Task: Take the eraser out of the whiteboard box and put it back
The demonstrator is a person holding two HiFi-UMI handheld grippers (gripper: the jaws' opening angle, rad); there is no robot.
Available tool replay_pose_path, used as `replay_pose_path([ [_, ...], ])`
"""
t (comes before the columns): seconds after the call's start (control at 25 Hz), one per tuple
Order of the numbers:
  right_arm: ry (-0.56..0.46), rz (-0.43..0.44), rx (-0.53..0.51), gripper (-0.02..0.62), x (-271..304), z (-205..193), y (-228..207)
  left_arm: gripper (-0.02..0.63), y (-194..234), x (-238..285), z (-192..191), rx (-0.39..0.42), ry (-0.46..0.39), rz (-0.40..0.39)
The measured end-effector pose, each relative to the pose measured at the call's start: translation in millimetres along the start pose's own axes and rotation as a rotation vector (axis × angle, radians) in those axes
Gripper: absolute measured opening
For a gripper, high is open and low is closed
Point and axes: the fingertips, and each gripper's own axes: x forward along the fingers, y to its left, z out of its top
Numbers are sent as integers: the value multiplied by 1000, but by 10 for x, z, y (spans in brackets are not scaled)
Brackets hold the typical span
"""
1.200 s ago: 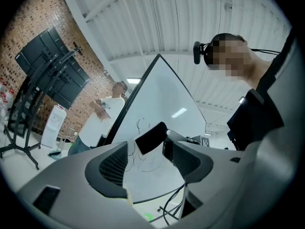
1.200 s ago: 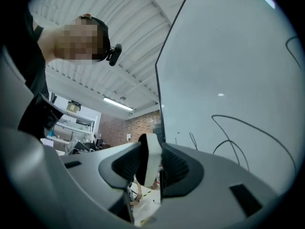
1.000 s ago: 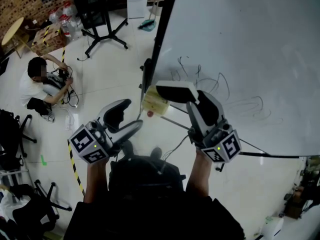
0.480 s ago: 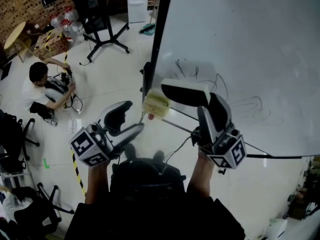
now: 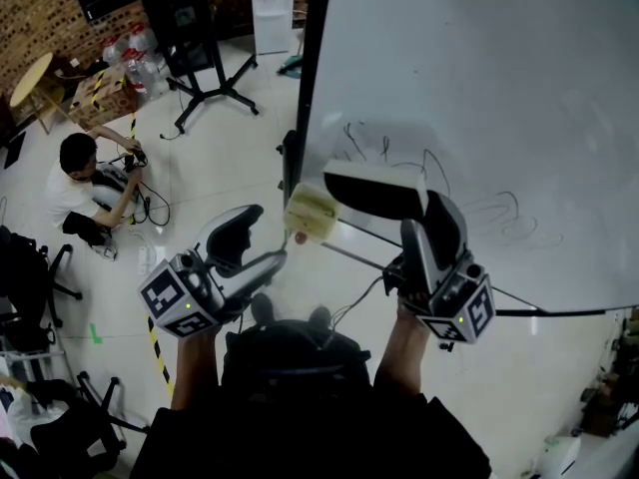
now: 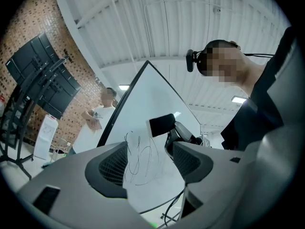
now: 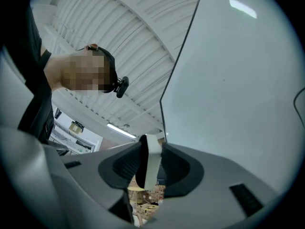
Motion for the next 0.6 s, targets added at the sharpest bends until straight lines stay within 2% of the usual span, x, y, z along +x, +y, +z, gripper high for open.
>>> replay_pose_path([
  [0.36, -18, -5, -9, 152, -65, 66, 8, 293, -87, -16, 101, 62, -46, -17],
  [0.6, -10, -15, -36, 152, -90, 47, -26, 293, -96, -13, 50, 41, -39, -27],
])
